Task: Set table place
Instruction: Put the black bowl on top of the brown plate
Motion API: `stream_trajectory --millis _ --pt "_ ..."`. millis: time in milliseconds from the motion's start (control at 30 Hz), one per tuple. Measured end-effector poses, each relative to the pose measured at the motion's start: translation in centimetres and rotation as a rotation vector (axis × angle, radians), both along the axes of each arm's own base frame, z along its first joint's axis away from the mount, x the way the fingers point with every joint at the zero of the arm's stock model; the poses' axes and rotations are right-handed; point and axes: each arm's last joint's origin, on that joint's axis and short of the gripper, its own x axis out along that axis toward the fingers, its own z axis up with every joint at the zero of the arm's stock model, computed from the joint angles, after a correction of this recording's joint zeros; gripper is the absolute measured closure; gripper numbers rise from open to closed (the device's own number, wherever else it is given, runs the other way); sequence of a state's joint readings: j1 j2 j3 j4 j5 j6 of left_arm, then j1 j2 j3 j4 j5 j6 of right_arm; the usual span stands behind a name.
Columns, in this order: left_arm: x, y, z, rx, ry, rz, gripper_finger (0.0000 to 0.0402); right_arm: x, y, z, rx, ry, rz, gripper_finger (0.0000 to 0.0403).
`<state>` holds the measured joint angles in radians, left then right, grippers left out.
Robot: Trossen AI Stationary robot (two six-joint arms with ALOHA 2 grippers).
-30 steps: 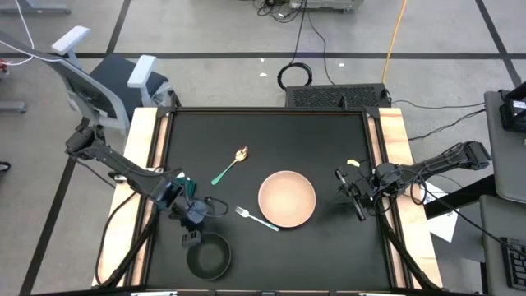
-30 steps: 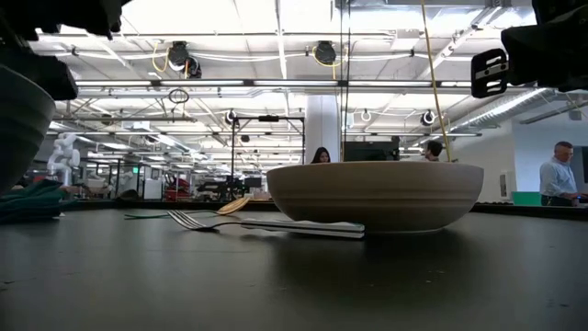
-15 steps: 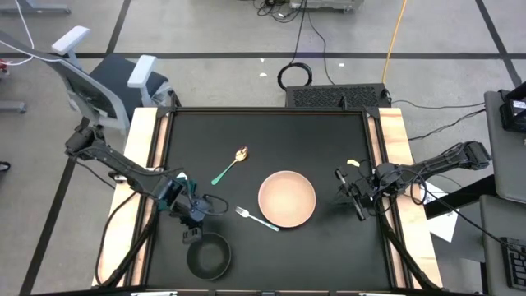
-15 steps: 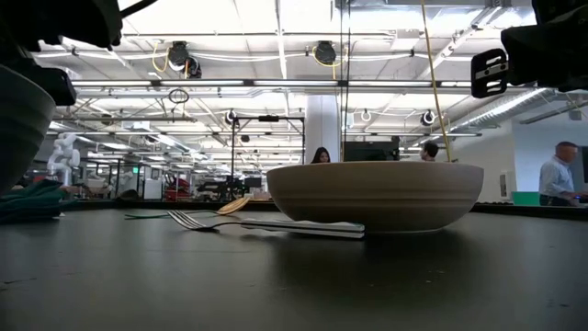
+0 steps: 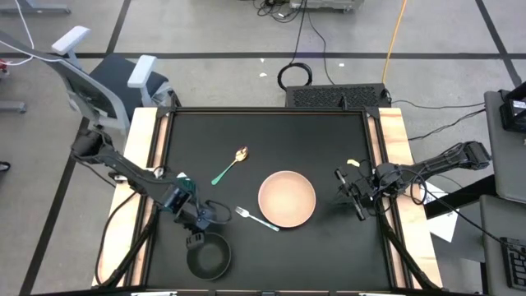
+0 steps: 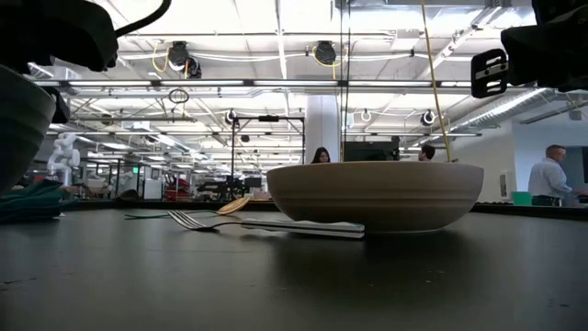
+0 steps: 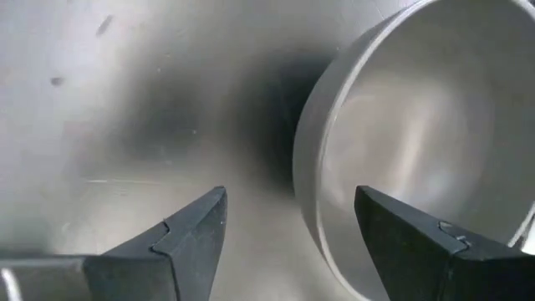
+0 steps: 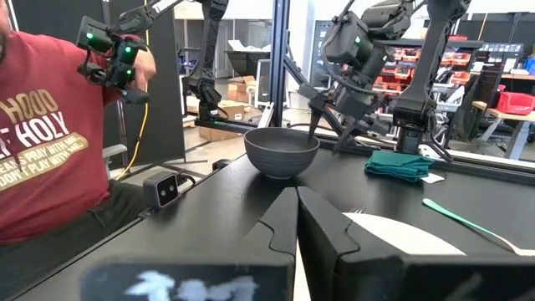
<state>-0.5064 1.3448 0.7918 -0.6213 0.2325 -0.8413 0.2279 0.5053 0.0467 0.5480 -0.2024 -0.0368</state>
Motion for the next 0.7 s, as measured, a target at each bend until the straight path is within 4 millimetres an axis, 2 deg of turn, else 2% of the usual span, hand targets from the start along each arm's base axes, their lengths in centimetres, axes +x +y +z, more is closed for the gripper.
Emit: stream_trajectory --millis 400,700 --pt "0.9 -1.6 -1.6 -0.025 0.009 -0.013 0.0135 0.0 0.0 0.0 0.000 0.000 0.000 0.0403" --pt "1.0 -1.7 -2.1 -0.011 0.022 -0.022 0.0135 0.0 0.0 0.0 0.000 -0.001 -0.013 0.0403"
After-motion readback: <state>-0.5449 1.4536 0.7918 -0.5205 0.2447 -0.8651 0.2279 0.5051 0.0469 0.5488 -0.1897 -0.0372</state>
